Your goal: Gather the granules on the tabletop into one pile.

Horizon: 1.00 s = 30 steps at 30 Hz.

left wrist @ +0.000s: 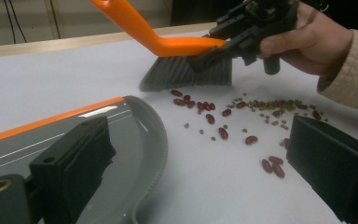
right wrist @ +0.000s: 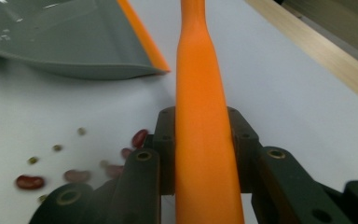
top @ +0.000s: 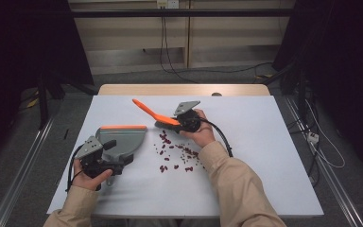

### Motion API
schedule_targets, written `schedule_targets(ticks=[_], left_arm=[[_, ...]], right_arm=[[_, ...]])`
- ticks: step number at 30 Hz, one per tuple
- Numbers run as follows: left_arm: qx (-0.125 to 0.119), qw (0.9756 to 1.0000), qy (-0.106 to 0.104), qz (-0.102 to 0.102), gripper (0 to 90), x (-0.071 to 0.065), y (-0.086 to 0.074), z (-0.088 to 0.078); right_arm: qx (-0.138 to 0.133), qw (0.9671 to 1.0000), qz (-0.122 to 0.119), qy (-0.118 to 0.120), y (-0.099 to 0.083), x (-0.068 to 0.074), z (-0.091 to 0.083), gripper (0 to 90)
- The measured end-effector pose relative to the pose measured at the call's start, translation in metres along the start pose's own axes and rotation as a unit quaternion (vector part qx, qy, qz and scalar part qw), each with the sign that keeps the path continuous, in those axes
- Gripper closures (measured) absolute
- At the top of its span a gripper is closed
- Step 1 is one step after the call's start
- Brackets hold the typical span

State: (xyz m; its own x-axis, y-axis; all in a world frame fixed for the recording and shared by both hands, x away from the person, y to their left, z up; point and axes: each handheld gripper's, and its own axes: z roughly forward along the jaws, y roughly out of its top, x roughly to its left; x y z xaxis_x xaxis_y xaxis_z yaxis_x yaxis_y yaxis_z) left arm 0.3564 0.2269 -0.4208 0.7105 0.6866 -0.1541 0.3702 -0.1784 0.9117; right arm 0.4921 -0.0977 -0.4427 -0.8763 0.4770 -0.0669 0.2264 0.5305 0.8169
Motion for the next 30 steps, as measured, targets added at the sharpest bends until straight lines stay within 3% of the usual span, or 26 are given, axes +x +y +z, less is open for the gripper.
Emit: schedule_targets(ticks=[5, 14, 30], left_arm=[[-0.001, 1.0000, 0.007, -0.003, 6.5, 0.002, -0.001, -0.001], [-0.006, 1.0000, 0.007, -0.001, 6.5, -0.001, 0.000, -0.004], [-0.008, 1.0000, 0.003, 0.003, 6.5, -0.004, 0.002, -0.006]], right_arm=[[0.011, 0.9993, -0.030, 0.018, -0.002, 0.014, -0.007, 70.3], [0.020, 0.9976, -0.048, 0.046, -0.011, 0.033, -0.027, 70.2], [0.025, 0.9964, -0.050, 0.063, -0.017, 0.055, -0.044, 70.2]])
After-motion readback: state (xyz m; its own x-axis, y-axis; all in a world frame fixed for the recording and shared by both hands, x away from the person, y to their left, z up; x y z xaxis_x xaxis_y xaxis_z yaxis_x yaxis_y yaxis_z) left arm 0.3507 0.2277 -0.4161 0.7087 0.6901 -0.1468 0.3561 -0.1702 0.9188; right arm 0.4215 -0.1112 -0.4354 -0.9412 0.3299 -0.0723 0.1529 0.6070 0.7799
